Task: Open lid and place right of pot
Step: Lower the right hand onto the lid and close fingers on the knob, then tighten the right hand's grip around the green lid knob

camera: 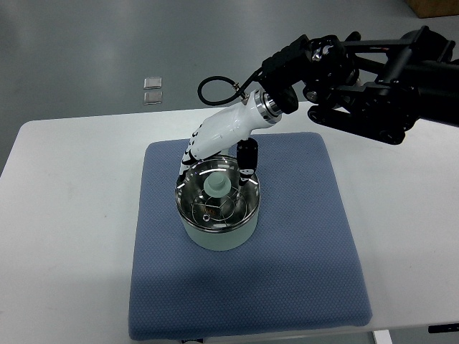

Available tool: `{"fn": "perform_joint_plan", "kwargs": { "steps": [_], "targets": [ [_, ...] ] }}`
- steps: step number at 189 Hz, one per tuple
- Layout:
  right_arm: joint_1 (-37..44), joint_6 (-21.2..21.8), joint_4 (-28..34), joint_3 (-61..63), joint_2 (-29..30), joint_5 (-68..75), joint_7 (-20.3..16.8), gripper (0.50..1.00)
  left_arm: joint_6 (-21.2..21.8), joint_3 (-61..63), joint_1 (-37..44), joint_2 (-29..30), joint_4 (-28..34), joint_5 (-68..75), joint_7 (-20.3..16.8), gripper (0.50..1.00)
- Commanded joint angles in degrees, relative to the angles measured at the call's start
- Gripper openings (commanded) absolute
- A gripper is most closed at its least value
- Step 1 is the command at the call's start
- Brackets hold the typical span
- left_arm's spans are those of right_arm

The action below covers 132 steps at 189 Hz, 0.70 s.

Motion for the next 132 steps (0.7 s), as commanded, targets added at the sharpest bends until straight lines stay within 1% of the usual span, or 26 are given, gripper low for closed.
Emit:
{"fn": "perform_joint_plan", "kwargs": {
  "steps": [1, 6, 7, 20, 23, 32, 58, 59, 69, 110, 126, 132],
  "targets": [
    [-0.07, -0.18, 0.01, -0.54, 0.31, -0.13, -0.01, 0.856, 0.00, 0.00, 0.01, 0.00, 0.00, 0.00, 0.00, 1.000],
    [-0.07, -0.18, 0.01, -0.54, 0.31, -0.13, -0.01, 0.856, 0.00, 0.00, 0.01, 0.00, 0.00, 0.00, 0.00, 1.000],
    [-0.07, -0.35, 0.01, -0.80, 0.31, -0.47, -0.09, 0.836, 0.00, 0.00, 0.01, 0.00, 0.00, 0.00, 0.00, 1.000],
    [-0.33, -0.62, 0.01, -1.15, 0.31, -1.09, -0.09, 0.825, 0.00, 0.00, 0.01, 0.00, 0.00, 0.00, 0.00, 1.000],
    [-0.42, -0.62, -0.08, -1.15, 0.31, -1.18, -0.09, 0.813, 0.00, 0.00, 0.01, 0.00, 0.00, 0.00, 0.00, 1.000],
    [-0.42, -0.62, -0.08, -1.24, 0.30, -1.18, -0.09, 0.799, 0.00, 0.00, 0.01, 0.00, 0.00, 0.00, 0.00, 1.000],
    [-0.42, -0.71, -0.16, -1.15, 0.13, -1.27, -0.09, 0.793, 0.00, 0.00, 0.01, 0.00, 0.00, 0.00, 0.00, 1.000],
    [-0.50, -0.88, -0.16, -1.15, 0.22, -1.27, -0.18, 0.781, 0.00, 0.00, 0.01, 0.00, 0.00, 0.00, 0.00, 1.000],
    [-0.68, -1.41, -0.25, -1.15, 0.22, -1.27, -0.27, 0.770, 0.00, 0.00, 0.01, 0.00, 0.00, 0.00, 0.00, 1.000],
    [-0.68, -1.76, -0.60, -1.15, -0.13, -1.18, -0.44, 0.768, 0.00, 0.00, 0.01, 0.00, 0.00, 0.00, 0.00, 1.000],
    [-0.77, -2.02, -0.60, -1.06, -0.40, -1.09, -0.27, 0.754, 0.00, 0.00, 0.01, 0.00, 0.00, 0.00, 0.00, 1.000],
    [-0.77, -2.02, -0.60, -1.06, -0.49, -1.09, -0.27, 0.742, 0.00, 0.00, 0.01, 0.00, 0.00, 0.00, 0.00, 1.000]
  ]
}}
